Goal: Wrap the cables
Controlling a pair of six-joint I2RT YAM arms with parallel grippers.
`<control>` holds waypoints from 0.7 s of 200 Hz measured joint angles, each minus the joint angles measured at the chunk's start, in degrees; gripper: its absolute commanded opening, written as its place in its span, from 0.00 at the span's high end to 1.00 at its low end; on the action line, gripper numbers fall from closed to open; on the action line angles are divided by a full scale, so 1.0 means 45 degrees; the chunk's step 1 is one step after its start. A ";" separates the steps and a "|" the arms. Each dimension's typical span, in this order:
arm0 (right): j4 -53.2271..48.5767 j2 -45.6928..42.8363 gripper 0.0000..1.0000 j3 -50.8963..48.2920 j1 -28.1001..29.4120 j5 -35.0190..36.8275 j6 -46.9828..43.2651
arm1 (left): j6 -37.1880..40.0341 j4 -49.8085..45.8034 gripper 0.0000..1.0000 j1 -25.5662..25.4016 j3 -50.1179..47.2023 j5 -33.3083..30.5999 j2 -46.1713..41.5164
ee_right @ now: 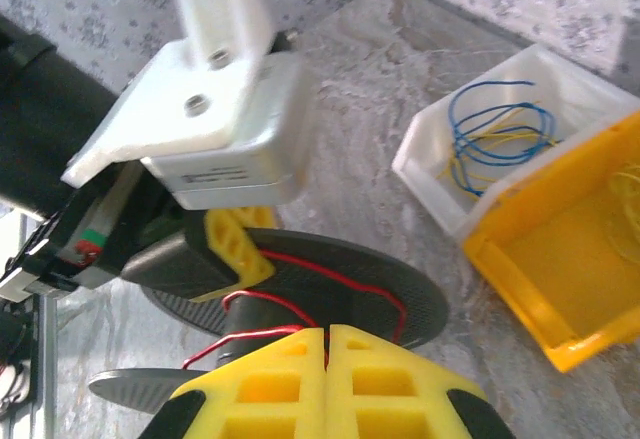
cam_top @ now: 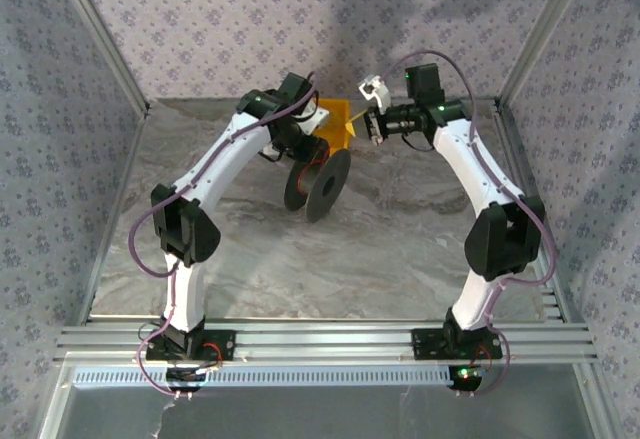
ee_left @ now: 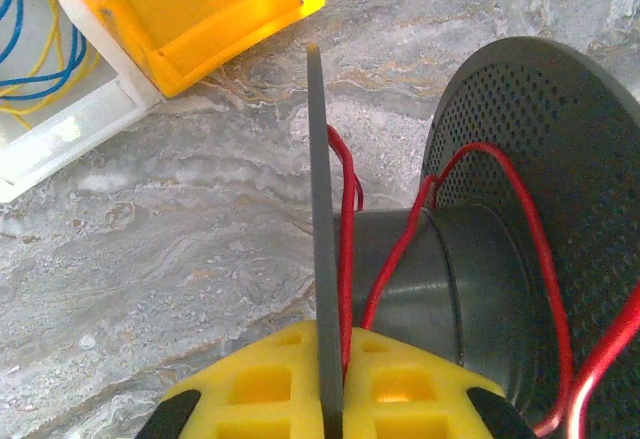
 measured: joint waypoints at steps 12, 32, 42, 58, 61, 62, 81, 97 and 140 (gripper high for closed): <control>0.0044 0.0019 1.00 -0.0063 -0.0311 -0.0034 0.0044 | 0.0087 0.0146 1.00 0.0000 -0.0199 0.0141 -0.0126; 0.0078 0.0141 1.00 -0.0068 -0.0680 -0.0029 0.0044 | 0.0325 0.0471 1.00 0.0010 -0.0685 0.0559 -0.0554; 0.0180 0.0233 1.00 -0.0155 -0.0884 -0.0034 0.0049 | 0.0471 0.0617 1.00 0.0019 -0.0957 0.0845 -0.0840; 0.0379 0.0345 1.00 -0.0520 -0.1292 -0.0044 0.0151 | 0.0777 0.0850 1.00 0.0146 -0.1525 0.1666 -0.1549; 0.0413 0.0369 1.00 -0.0597 -0.1375 -0.0068 0.0165 | 0.0835 0.0918 1.00 0.0175 -0.1637 0.1841 -0.1685; 0.0423 0.0374 1.00 -0.0622 -0.1394 -0.0078 0.0180 | 0.0855 0.0923 1.00 0.0180 -0.1666 0.1880 -0.1724; 0.0690 0.0515 1.00 -0.1214 -0.1894 -0.0238 0.0384 | 0.1073 0.1501 1.00 0.0675 -0.2579 0.3521 -0.2929; 0.1015 0.0593 1.00 -0.1719 -0.2127 -0.0466 0.0529 | 0.1044 0.2225 1.00 0.1413 -0.3468 0.4998 -0.4065; 0.3206 0.0296 1.00 -0.3614 -0.1724 -0.1768 0.1700 | -0.0782 0.5081 1.00 0.3419 -0.5047 0.7902 -0.5853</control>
